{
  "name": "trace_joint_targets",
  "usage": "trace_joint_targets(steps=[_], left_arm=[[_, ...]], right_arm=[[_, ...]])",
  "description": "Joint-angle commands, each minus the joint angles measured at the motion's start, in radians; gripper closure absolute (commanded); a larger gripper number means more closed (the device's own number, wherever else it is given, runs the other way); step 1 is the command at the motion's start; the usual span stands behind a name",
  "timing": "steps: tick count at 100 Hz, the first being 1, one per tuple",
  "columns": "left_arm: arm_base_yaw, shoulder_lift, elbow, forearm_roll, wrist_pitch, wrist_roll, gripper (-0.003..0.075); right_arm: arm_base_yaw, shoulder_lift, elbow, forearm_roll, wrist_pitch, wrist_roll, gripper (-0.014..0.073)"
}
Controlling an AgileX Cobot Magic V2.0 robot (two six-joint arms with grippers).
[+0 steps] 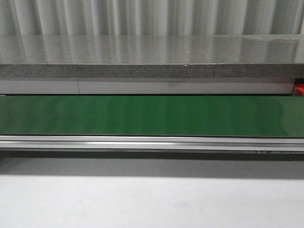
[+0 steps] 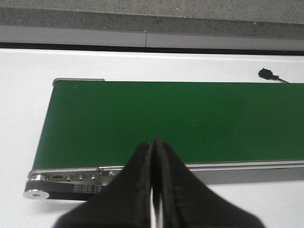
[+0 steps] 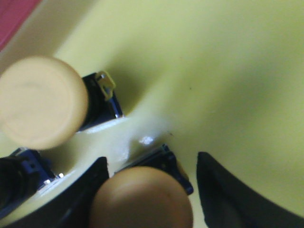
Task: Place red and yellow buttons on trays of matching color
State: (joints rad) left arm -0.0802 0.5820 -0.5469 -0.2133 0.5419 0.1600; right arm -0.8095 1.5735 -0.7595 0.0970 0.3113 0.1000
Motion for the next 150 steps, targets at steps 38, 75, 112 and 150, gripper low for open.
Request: trace_joint_targets(steps=[38, 75, 112, 150], left_arm=[[-0.006, 0.001, -0.03, -0.02, -0.07, -0.003, 0.0741], [-0.006, 0.001, -0.03, -0.02, -0.07, -0.003, 0.0741], [-0.006, 0.001, -0.03, -0.02, -0.07, -0.003, 0.0741], [-0.006, 0.001, -0.03, -0.02, -0.07, -0.003, 0.0741]], right_arm=[[0.002, -0.226, -0.023, 0.003, 0.02, 0.003, 0.0112], [0.29, -0.504, -0.023, 0.039, 0.02, -0.014, 0.0118], [0.722, -0.783, -0.018, 0.039, 0.027, -0.222, 0.0266], [0.882, -0.932, -0.018, 0.039, 0.098, -0.298, 0.0653]])
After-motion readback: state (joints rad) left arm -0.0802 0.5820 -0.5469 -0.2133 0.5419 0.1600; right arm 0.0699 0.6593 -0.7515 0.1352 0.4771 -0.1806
